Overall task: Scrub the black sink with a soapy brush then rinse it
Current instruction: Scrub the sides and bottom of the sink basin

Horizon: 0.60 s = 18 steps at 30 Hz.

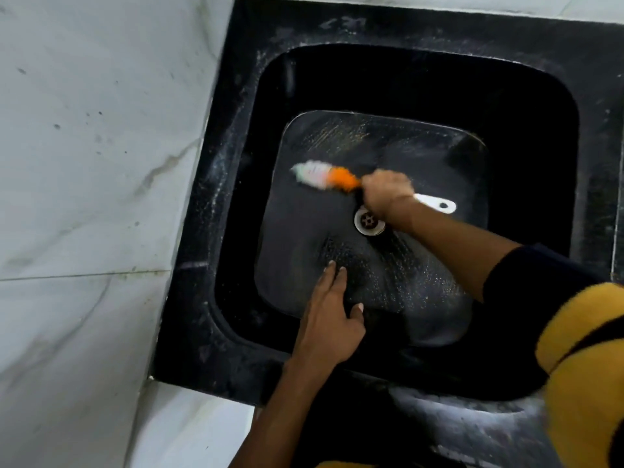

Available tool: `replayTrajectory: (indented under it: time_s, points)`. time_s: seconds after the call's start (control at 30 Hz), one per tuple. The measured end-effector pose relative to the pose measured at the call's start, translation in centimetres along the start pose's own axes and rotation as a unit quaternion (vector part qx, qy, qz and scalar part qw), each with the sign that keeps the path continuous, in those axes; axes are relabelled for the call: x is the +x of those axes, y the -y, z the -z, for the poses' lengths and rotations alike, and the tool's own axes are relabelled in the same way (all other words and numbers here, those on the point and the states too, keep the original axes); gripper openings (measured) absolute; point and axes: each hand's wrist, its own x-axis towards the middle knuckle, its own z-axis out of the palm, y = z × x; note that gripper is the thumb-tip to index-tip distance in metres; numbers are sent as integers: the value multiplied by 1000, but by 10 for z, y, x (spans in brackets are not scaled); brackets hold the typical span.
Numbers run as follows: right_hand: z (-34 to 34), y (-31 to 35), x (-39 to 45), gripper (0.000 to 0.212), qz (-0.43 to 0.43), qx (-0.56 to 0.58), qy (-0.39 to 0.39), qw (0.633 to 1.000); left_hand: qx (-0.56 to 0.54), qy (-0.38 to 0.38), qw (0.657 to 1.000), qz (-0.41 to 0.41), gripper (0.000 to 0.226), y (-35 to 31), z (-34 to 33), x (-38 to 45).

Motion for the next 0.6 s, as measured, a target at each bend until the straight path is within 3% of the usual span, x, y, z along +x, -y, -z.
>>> replayTrajectory:
  time_s: [0.1,0.17,0.27,0.37,0.43,0.53,0.6]
  points:
    - [14,-50,-3,31,-163,-49,-62,983,-7,-2,1000,-1,72,1,-1,0]
    - [3,-65,-31,30,-135,-81,-49,986,-7,3,1000,-3,72,0,-1,1]
    - [-13,-79,-78,30,-114,-35,17,993,8,7,1000,-13,73,-1,-3,1]
    - [5,-121,-78,31,-294,31,-41,954,18,13,1000,-18,75,-1,-3,0]
    - [6,-128,-81,35,-358,47,-32,932,30,14,999,-24,76,-1,-2,1]
    - [-13,-90,-99,31,-235,41,13,971,52,23,998,-38,78,-2,-6,1]
    - [-12,-80,-104,31,-201,78,-1,976,68,26,996,-44,79,0,-6,1]
